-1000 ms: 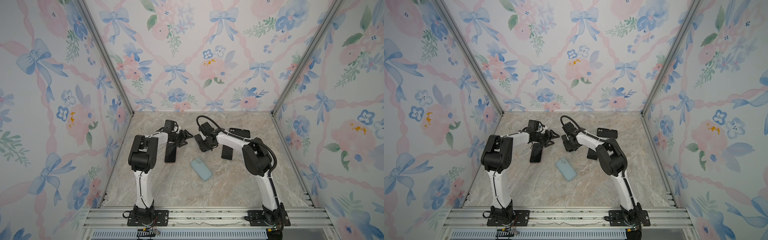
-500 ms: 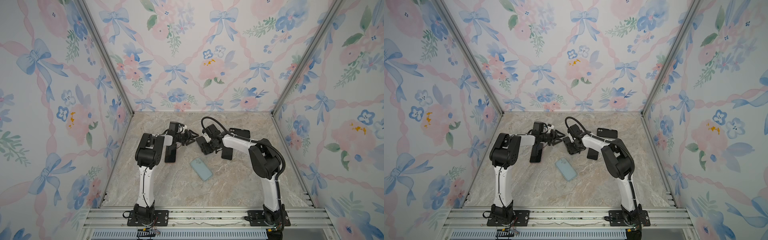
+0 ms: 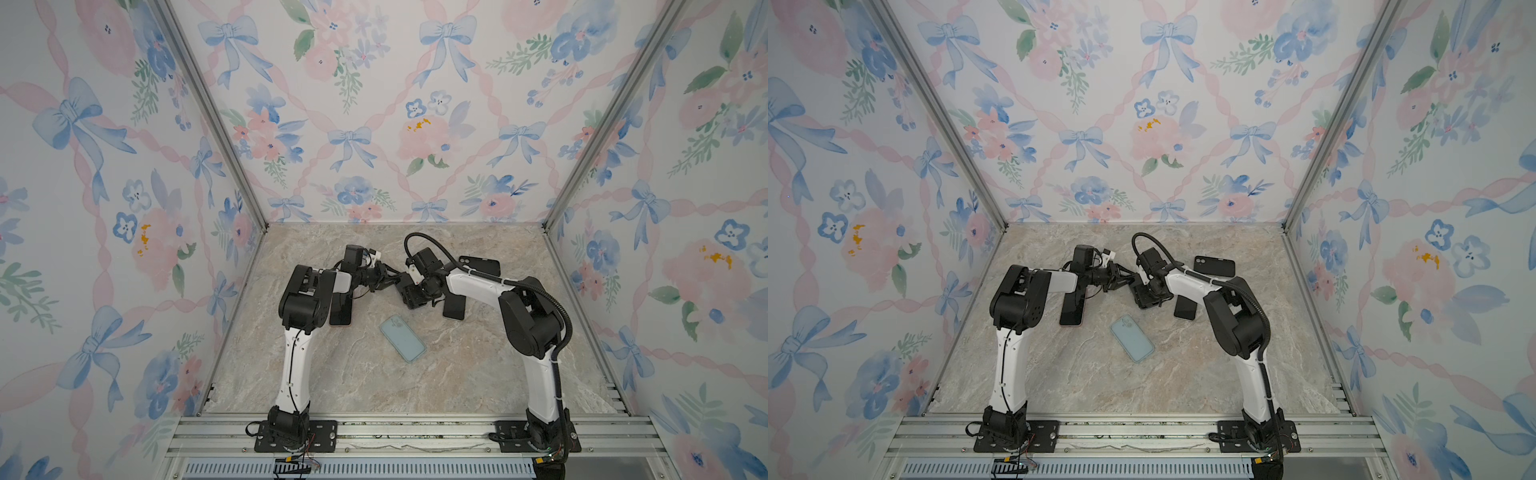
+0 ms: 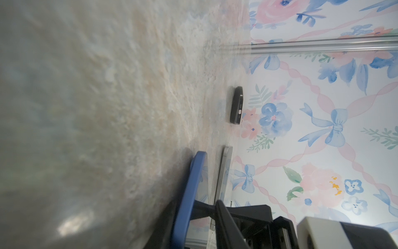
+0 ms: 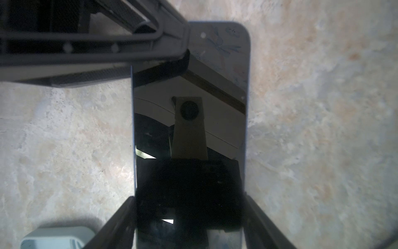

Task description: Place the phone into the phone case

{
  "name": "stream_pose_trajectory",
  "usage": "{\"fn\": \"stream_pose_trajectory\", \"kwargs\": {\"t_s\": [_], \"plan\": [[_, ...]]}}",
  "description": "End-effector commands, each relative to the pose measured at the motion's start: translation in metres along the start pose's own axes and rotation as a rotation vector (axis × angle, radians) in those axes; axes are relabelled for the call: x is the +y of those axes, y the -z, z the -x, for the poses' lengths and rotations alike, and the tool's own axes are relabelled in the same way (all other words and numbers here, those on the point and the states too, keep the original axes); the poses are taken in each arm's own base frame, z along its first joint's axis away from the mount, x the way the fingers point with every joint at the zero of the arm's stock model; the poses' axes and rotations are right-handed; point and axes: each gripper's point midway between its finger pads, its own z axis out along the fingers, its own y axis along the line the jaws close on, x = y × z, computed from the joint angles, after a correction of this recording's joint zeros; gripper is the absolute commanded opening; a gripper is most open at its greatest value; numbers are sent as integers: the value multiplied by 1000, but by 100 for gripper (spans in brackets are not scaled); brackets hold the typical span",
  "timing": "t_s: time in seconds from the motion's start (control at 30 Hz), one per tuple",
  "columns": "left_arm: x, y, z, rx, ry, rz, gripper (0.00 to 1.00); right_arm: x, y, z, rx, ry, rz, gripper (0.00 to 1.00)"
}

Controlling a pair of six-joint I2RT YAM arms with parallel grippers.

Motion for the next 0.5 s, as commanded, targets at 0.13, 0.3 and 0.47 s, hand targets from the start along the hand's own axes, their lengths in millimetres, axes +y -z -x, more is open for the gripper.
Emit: {"fn": "stream_pose_trajectory", "kwargs": {"t_s": [0.13, 0.3, 0.47], "plan": [[49, -10, -16, 25, 96, 96, 27, -7, -12, -46, 157, -41, 0, 60], [46, -10, -14, 19, 97, 89, 22, -7, -9, -41, 146, -38, -1, 61], [46, -9, -14, 15, 97, 87, 18, -5, -5, -35, 129, -38, 3, 65]]}}
